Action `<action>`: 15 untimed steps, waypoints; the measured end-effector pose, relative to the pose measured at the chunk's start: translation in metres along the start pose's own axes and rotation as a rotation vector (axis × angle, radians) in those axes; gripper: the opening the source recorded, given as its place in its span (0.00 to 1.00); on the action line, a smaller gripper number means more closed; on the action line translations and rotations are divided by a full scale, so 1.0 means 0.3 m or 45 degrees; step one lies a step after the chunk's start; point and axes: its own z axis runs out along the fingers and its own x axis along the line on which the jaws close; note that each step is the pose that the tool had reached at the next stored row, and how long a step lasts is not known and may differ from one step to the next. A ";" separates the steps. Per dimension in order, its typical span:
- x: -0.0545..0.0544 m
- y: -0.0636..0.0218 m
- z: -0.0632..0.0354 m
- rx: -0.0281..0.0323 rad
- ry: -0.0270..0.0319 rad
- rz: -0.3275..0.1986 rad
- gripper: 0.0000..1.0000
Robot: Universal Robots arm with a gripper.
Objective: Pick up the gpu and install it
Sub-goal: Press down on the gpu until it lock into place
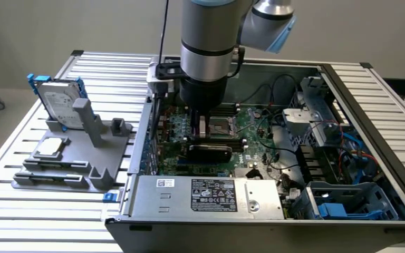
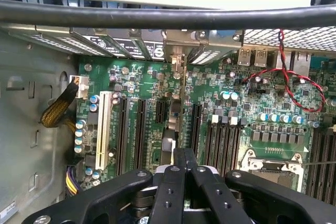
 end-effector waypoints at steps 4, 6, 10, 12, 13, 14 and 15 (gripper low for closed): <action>0.000 0.000 0.007 0.0002 -0.0003 0.000 0.11; 0.000 0.000 0.010 -0.0003 0.0005 0.000 0.11; 0.000 0.000 0.003 0.0012 -0.0025 0.000 0.11; 0.000 0.001 -0.018 0.0000 -0.0001 0.000 0.11; 0.000 0.001 -0.025 0.0001 -0.0003 0.000 0.11; 0.000 0.002 -0.027 0.0001 -0.0003 0.000 0.11; 0.000 0.006 -0.028 0.0001 -0.0004 0.000 0.11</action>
